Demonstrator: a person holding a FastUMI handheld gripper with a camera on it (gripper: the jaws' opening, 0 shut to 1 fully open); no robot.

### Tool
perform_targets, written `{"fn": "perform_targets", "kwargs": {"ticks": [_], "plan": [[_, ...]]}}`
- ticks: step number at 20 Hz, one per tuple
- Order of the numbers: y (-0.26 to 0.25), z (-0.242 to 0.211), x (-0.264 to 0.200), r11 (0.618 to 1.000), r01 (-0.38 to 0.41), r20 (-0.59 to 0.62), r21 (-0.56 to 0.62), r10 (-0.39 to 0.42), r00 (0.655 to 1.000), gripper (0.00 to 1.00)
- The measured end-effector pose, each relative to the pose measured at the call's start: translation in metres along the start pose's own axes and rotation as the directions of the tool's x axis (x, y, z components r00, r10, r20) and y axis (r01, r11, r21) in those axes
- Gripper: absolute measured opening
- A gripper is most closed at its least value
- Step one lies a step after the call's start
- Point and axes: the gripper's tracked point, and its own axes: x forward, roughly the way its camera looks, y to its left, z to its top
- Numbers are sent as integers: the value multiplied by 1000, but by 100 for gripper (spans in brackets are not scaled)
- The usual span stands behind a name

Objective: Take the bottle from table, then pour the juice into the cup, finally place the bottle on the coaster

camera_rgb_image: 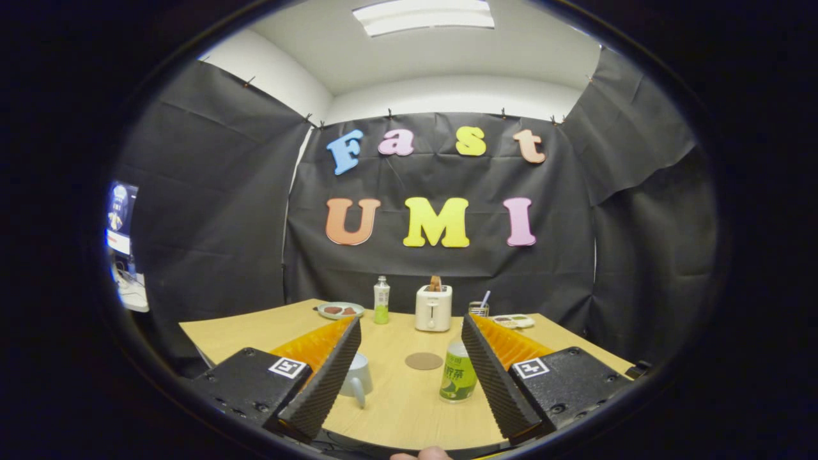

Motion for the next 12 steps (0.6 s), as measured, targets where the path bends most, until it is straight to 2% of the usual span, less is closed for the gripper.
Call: {"fn": "perform_targets", "kwargs": {"ticks": [12], "plan": [[-22, 2, 0, 999, 1, -5, -33, -1, 1000, 100]]}}
